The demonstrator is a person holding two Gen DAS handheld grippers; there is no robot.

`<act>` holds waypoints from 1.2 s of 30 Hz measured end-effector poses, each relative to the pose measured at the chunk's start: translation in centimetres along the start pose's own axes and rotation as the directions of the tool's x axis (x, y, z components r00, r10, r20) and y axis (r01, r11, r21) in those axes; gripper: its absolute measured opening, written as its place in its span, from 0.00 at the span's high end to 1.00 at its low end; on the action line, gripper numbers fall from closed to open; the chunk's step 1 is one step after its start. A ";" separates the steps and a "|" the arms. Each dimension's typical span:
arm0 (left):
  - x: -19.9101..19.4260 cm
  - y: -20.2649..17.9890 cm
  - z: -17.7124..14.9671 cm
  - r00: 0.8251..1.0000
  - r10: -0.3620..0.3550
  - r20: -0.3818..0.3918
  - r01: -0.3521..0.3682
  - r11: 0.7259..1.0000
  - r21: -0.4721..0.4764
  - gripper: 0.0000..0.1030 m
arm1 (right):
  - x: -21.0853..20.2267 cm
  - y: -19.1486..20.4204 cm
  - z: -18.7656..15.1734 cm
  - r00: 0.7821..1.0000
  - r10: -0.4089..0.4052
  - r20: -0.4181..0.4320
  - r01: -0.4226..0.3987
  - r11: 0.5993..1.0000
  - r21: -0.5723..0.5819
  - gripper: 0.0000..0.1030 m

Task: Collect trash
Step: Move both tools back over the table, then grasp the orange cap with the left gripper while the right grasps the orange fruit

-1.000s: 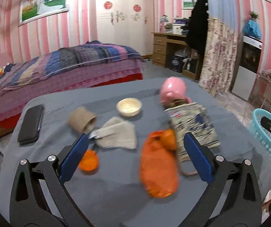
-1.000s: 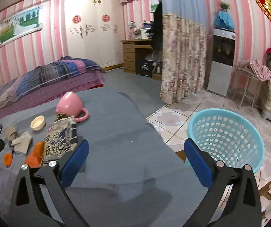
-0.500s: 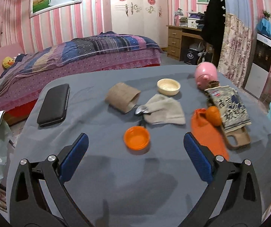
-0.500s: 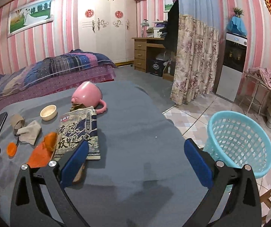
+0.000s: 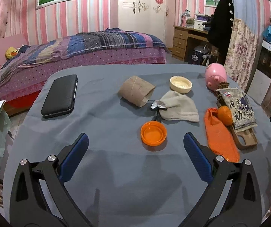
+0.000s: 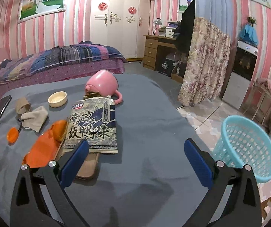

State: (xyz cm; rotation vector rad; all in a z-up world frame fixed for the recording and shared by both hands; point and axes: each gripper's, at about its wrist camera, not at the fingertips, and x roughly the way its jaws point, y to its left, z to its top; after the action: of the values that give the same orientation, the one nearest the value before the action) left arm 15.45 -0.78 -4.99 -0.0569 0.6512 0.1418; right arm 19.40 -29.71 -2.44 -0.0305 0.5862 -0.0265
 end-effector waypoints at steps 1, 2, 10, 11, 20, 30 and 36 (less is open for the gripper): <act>0.1 0.1 0.0 1.000 0.003 -0.001 -0.003 1.000 0.000 0.06 | 0.2 0.0 -0.1 1.000 0.014 -0.006 -0.014 1.000 0.013 0.04; 0.1 0.3 -0.1 1.000 0.010 0.000 -0.010 1.000 -0.004 0.06 | 0.4 -0.1 -0.2 1.000 0.030 -0.004 -0.030 0.999 0.026 0.04; 1.0 1.7 -0.6 1.000 0.004 -0.028 -0.007 0.997 -0.075 0.05 | 0.7 0.9 -0.2 1.000 0.003 -0.018 -0.004 1.000 -0.025 0.04; 1.1 1.7 -0.6 0.999 0.003 -0.034 -0.006 0.997 -0.076 0.05 | 0.8 0.8 -0.1 1.000 0.013 -0.024 -0.013 1.000 -0.020 0.04; 1.0 0.6 -0.8 0.999 0.011 -0.043 -0.012 1.000 -0.028 0.05 | 1.7 -0.5 0.3 0.998 -0.041 -0.047 0.041 0.999 0.013 0.04; 3.7 -1.7 0.9 0.993 -0.058 -0.101 0.060 0.998 0.022 0.06 | 2.2 0.0 0.5 0.998 -0.001 -0.059 0.002 1.000 0.006 0.04; 5.8 -2.0 0.8 0.979 -0.093 -0.183 0.100 0.995 0.027 0.36 | 2.3 3.1 1.1 0.993 0.105 -0.054 -0.106 0.994 -0.016 0.05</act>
State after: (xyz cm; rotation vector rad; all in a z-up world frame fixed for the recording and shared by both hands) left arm 20.79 -2.06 -7.86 -0.0672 0.8315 0.0311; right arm 22.01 -26.69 -2.88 -0.0176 0.6401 0.0811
